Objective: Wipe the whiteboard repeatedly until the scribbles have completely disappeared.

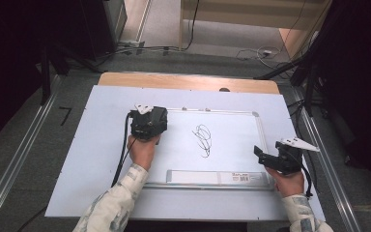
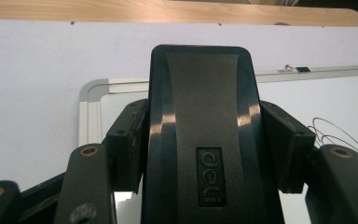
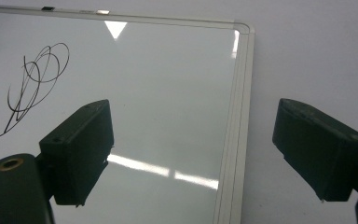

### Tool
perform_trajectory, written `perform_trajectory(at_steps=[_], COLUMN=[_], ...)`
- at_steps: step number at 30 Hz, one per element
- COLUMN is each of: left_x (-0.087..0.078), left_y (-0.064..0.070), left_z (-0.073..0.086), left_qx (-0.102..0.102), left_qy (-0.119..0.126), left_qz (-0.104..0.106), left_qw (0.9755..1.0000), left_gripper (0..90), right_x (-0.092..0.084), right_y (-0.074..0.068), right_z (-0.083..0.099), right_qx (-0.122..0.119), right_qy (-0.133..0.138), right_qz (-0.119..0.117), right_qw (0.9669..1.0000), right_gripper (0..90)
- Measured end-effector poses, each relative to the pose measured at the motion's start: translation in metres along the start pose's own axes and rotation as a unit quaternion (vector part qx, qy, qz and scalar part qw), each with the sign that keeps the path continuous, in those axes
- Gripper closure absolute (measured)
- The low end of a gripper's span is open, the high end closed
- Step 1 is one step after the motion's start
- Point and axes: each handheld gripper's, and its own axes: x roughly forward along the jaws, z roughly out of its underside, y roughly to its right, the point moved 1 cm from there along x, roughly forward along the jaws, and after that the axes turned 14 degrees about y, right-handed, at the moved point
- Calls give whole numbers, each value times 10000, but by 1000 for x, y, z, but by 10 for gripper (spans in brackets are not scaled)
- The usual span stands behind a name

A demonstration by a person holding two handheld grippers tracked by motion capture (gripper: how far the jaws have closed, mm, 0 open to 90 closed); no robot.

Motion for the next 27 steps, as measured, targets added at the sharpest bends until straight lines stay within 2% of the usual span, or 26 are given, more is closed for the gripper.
perform_trajectory(at_steps=[8, 27], left_x=[5, 23], left_y=[17, 62], left_z=[0, 6], left_qx=[27, 319], left_qy=[-70, -260], left_qz=[224, 649], left_qw=[9997, 9970], left_gripper=[406, 406], right_x=[0, -6], right_y=[0, 4], right_z=[0, 2], right_qx=[-3, 24], right_qy=[8, 29], right_qz=[0, 45], right_qw=[10000, 10000], right_gripper=[111, 112])
